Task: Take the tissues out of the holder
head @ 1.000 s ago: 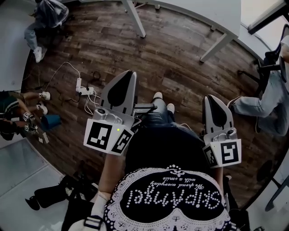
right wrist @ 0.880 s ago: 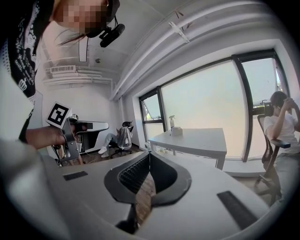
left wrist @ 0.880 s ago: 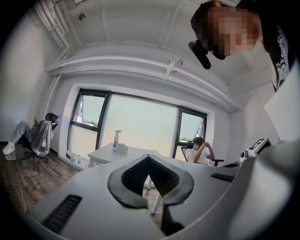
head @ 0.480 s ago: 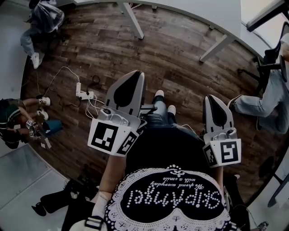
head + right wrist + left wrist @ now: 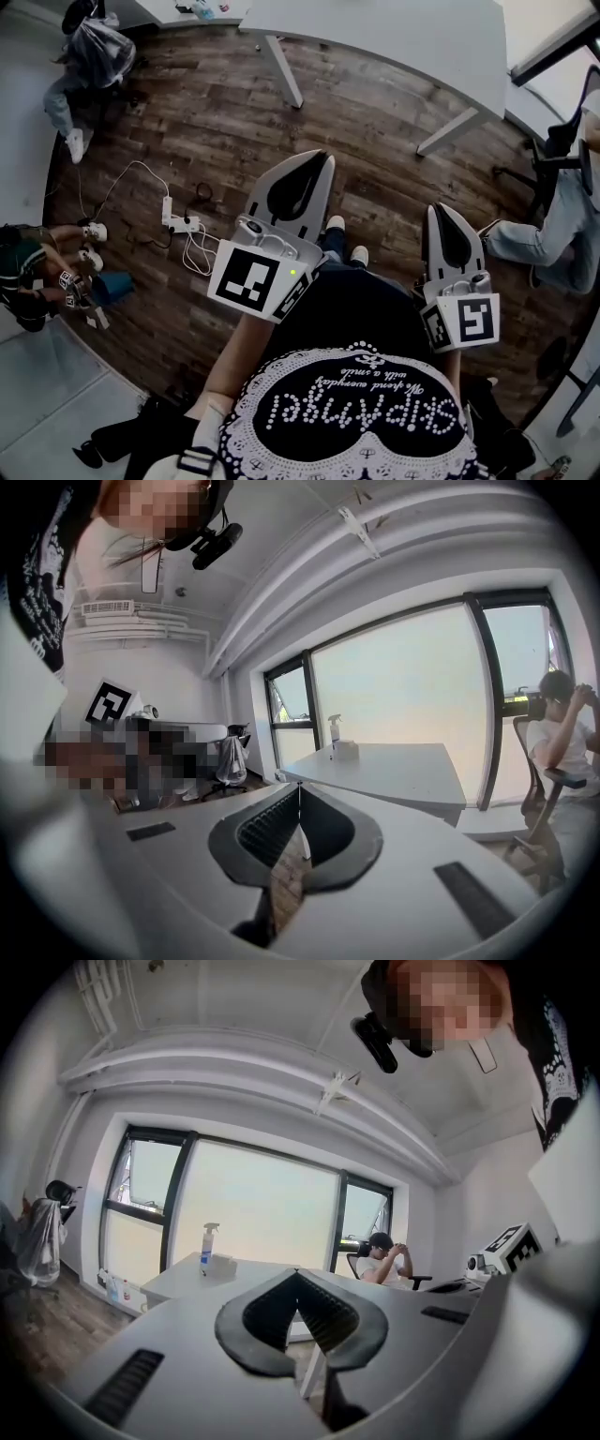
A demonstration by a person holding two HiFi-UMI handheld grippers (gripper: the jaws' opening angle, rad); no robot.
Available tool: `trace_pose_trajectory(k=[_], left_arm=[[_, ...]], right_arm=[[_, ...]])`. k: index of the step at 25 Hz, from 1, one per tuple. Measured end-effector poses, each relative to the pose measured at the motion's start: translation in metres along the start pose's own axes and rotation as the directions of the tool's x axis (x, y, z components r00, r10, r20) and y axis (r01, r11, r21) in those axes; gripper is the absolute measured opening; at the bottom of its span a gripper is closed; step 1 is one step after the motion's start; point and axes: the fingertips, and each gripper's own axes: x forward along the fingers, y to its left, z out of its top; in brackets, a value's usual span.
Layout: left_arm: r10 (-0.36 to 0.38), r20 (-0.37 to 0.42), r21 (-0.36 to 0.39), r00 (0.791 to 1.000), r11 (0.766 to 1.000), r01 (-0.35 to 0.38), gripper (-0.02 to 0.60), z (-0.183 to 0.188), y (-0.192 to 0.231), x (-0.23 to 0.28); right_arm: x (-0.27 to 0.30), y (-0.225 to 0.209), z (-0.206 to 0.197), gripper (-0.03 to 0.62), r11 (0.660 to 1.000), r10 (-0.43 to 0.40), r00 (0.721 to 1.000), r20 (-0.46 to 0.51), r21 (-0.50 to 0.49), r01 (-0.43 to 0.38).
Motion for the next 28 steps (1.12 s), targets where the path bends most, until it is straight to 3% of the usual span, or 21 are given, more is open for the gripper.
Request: trace_pose_trajectory(k=[12, 28], left_arm=[[-0.023, 0.003, -0.034, 1.0, 0.999, 0.023, 0.002, 0.003, 0.03, 0.021], [0.022, 0.009, -0.073, 1.0, 0.997, -0.021, 0.002, 0.005, 0.079, 0.03]], right_arm=[[0.041, 0.007, 0.0, 0.012, 1.0, 0.016, 0.999, -0.042, -0.011, -0.016], [0.069, 0.01, 0.006, 0.012, 1.0, -0.018, 0.997, -0.07, -0.006, 0.018]])
